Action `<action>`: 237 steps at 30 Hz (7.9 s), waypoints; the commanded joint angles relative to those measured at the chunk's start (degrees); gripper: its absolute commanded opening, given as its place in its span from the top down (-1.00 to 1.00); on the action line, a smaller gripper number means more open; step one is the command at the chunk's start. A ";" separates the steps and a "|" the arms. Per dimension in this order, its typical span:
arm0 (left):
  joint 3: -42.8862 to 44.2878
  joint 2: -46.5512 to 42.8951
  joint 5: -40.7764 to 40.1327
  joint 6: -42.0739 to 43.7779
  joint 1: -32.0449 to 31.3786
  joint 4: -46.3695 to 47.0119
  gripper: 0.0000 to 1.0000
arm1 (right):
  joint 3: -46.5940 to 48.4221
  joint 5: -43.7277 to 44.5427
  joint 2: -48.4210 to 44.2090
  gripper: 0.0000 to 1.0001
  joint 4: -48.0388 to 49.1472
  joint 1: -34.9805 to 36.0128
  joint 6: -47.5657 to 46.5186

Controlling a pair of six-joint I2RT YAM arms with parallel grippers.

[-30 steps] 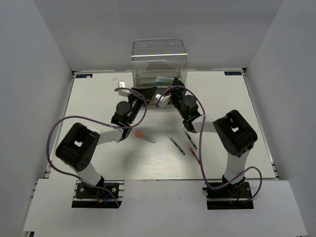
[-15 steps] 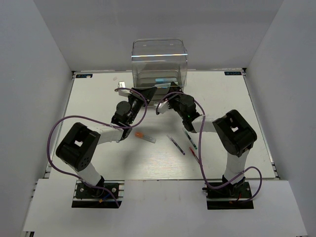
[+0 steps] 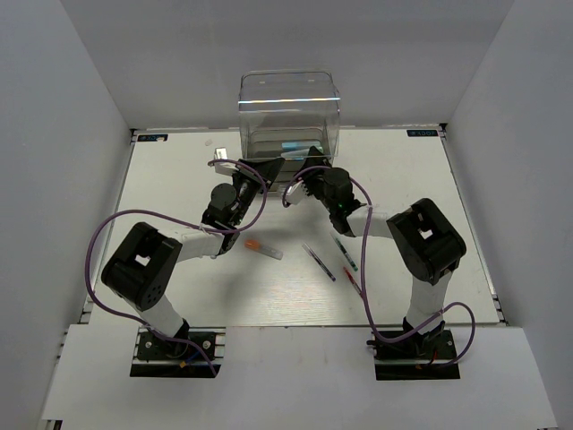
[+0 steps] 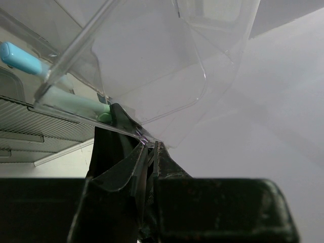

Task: Sort the stationery into containers
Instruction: Place the pen in the storage box, then pick up the pen from the center of the board, then place the pen in the storage box.

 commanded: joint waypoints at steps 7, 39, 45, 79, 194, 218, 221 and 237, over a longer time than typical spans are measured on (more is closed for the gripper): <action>1.09 -1.07 0.47 0.38 -0.05 2.71 1.00 | -1.27 -2.25 -4.84 0.10 1.04 0.06 5.40; 0.56 -1.60 0.47 0.38 -0.05 2.19 1.00 | 0.13 -41.35 -21.03 0.04 -63.29 0.59 52.33; 0.56 -1.60 0.47 0.38 -0.05 1.66 1.00 | 3.91 -40.74 -15.40 -0.05 -66.20 4.28 66.10; 0.04 -1.07 -0.66 0.38 -0.05 4.20 1.00 | 4.36 -17.80 -5.28 -0.35 -45.54 18.26 84.60; -1.02 -0.02 -3.83 -0.15 0.48 11.33 0.24 | -3.82 -3.56 -5.37 1.00 6.75 -2.22 21.40; -0.49 0.51 -3.83 -0.67 1.01 11.85 0.14 | -2.86 -11.47 -10.20 0.69 -10.73 -3.10 5.14; -0.49 1.12 -3.83 -0.67 1.01 13.08 0.14 | -1.72 -12.09 -11.17 0.53 -13.64 -3.36 5.31; 0.04 1.65 -3.31 -0.67 1.01 13.61 0.11 | 0.66 -11.57 -11.17 0.06 -17.77 -3.71 7.07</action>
